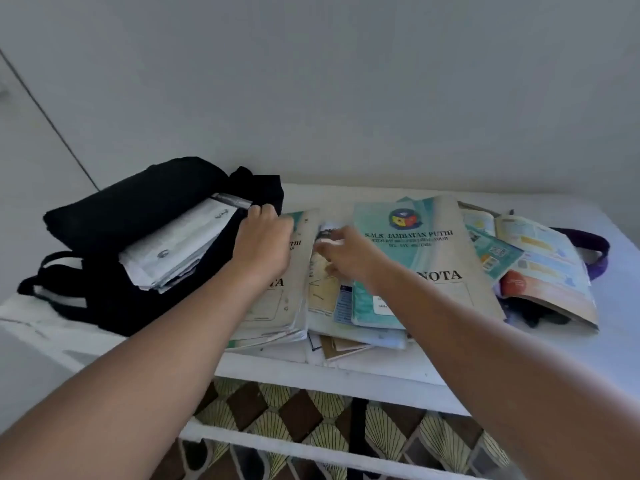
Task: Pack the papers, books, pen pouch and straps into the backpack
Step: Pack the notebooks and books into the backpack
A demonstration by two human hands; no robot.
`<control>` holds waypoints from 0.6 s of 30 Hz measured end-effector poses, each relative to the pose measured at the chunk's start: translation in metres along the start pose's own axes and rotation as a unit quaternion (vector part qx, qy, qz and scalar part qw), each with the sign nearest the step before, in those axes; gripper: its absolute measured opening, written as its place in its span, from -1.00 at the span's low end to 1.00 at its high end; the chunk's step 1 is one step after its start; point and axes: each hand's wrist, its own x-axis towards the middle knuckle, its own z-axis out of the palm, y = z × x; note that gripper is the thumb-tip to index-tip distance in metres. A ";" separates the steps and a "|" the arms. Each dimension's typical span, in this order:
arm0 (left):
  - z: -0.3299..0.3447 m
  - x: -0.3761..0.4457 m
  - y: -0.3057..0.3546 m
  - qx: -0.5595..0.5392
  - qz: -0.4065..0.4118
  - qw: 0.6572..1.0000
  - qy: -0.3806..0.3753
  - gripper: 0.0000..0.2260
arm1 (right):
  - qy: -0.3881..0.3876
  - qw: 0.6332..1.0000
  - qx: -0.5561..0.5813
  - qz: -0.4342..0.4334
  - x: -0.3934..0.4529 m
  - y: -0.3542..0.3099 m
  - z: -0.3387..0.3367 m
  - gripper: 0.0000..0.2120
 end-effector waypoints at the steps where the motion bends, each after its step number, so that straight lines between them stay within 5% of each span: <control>1: 0.000 -0.002 -0.006 0.009 0.007 1.000 0.000 -0.76 | -0.012 1.000 0.006 0.006 0.002 -0.003 0.009 -0.67; 4: 0.000 -0.006 -0.020 -0.020 0.022 0.999 -0.033 -0.76 | -0.013 1.000 0.011 0.023 0.010 -0.006 0.025 -0.79; 10: -0.005 -0.004 -0.022 -0.130 -0.023 0.985 -0.112 -0.79 | 0.013 0.997 -0.018 0.075 0.023 -0.008 0.044 -0.41; 18: 0.006 -0.003 -0.020 -0.211 -0.061 0.973 -0.072 -0.93 | 0.029 0.995 -0.027 0.092 0.024 -0.009 0.066 -0.57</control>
